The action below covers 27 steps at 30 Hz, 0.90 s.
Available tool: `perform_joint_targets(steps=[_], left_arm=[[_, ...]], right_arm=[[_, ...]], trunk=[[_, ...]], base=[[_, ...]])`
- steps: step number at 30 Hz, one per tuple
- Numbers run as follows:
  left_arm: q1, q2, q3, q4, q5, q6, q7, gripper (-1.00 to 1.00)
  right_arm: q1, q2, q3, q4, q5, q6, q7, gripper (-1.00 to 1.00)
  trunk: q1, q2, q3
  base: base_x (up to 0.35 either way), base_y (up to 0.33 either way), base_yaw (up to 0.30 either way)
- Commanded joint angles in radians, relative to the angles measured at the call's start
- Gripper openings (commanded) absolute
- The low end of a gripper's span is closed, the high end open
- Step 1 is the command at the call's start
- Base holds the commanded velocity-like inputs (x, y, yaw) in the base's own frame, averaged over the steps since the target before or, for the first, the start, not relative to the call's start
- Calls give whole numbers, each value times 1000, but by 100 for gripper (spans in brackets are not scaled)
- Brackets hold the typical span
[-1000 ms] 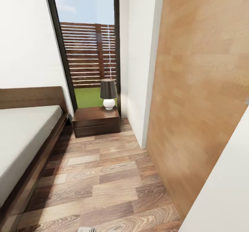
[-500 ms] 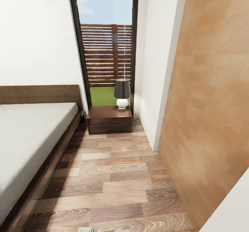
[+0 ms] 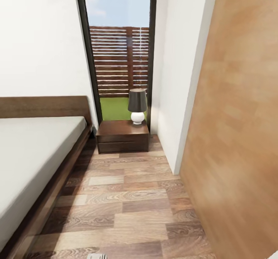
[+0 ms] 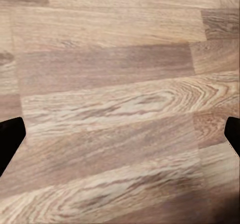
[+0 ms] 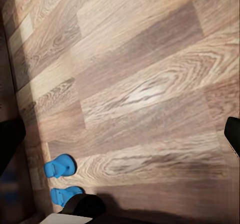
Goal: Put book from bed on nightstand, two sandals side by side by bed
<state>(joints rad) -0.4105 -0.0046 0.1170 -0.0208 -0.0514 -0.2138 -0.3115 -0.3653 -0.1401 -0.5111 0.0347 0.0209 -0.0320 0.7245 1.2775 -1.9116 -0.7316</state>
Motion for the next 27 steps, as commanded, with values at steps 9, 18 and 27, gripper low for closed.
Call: perform_joint_targets(steps=[9,18,27], left_arm=[[-1,0,8,1,-5,-2,-4,100],[-1,0,9,1,-5,-2,-4,100],[-1,0,9,1,-4,-2,-4,100]], right_arm=[[-1,-1,-4,4,2,-3,3,100],[-1,-1,-4,4,2,-3,3,100],[-1,-1,-4,4,2,-3,3,100]], trunk=[[0,0,-1],[0,0,-1],[0,0,-3]], base=[[262,0,0],[41,-16,0],[3,-2,133]])
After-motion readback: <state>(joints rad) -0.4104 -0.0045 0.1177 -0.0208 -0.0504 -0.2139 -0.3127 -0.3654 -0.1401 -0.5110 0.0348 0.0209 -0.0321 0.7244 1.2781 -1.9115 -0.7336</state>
